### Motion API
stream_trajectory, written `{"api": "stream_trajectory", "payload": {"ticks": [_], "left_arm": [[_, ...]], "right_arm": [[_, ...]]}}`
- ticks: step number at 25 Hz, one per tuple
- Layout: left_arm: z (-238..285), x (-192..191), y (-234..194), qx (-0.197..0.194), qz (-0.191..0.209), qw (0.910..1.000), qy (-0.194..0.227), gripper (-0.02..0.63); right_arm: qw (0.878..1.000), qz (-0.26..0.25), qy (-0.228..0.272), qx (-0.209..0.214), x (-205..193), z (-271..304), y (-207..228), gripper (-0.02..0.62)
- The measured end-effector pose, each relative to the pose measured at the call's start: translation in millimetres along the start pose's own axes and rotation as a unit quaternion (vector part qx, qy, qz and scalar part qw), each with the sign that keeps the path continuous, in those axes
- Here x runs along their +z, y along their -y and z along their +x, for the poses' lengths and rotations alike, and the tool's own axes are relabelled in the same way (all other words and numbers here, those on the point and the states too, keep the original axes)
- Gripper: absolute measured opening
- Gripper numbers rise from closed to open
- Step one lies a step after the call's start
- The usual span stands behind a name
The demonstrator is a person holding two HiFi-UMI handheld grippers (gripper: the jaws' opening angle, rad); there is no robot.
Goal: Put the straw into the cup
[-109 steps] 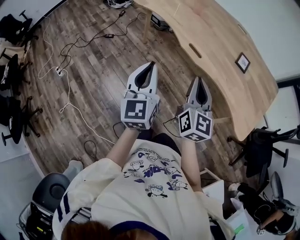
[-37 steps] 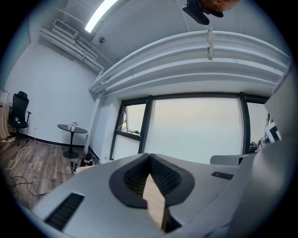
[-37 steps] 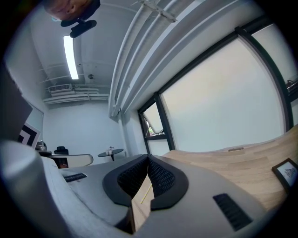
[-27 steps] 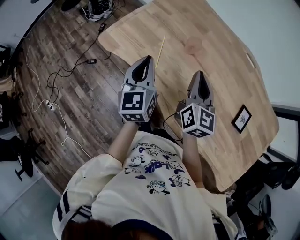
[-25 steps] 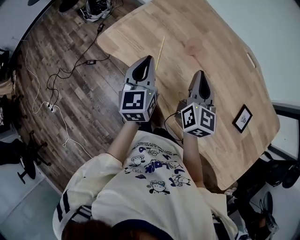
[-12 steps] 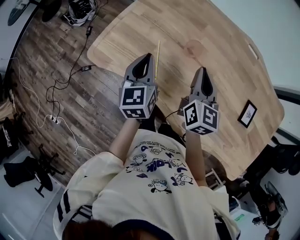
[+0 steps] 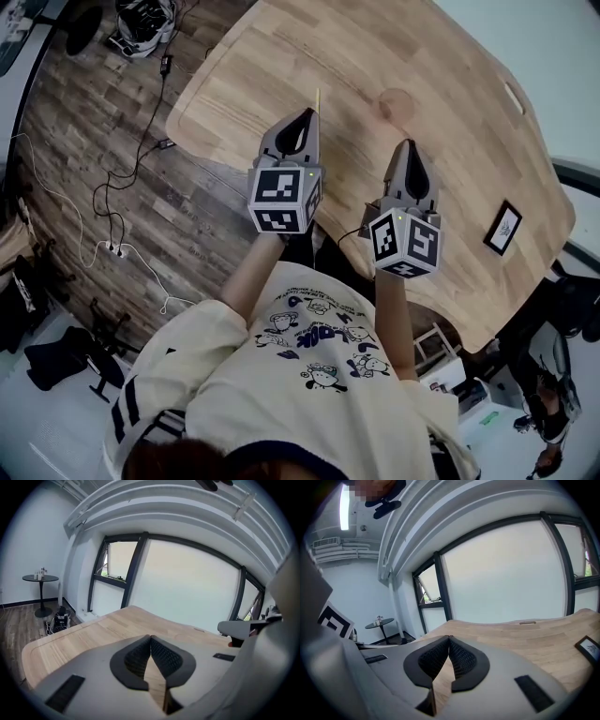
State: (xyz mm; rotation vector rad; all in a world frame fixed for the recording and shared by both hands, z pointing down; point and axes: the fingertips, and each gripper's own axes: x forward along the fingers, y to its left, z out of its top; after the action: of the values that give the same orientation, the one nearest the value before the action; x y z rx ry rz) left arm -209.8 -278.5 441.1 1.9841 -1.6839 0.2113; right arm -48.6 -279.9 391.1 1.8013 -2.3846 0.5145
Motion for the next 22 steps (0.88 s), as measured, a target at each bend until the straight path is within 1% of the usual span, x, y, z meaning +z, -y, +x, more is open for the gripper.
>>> {"api": "stream_trajectory", "payload": {"ticks": [4,8,10,13,15,17,18,22], "left_arm": [[16,-12,-6,0.001,-0.002,0.9995,-0.032,0.025],[30,-29,-11,0.009,-0.019,0.9979,-0.062,0.025],[34,-38,-11,0.012,-0.021,0.9965,-0.08,0.025],[40,-43,-13,0.02,-0.012,0.9945,-0.102,0.025],[42,-47,-14,0.025,-0.015,0.993,-0.115,0.025],[46,-51,-14,0.03,-0.019,0.9918,-0.122,0.054],[47,-52,-15,0.033,-0.018,0.9915,-0.124,0.054],[56,-61,-23,0.051,-0.002,0.9886,-0.141,0.054]], "right_arm": [[1.0,-0.002,-0.016,-0.004,-9,7,2,-0.003],[1.0,-0.001,-0.025,-0.004,-18,10,8,-0.003],[1.0,-0.001,-0.028,-0.004,-21,8,11,-0.003],[1.0,0.001,-0.024,-0.001,-20,12,11,-0.003],[1.0,0.002,-0.021,0.002,-19,12,11,-0.003],[1.0,-0.001,-0.016,0.007,-16,11,13,-0.003],[1.0,-0.001,-0.012,0.01,-14,10,15,-0.003],[1.0,0.009,0.0,0.008,-11,8,22,-0.003]]}}
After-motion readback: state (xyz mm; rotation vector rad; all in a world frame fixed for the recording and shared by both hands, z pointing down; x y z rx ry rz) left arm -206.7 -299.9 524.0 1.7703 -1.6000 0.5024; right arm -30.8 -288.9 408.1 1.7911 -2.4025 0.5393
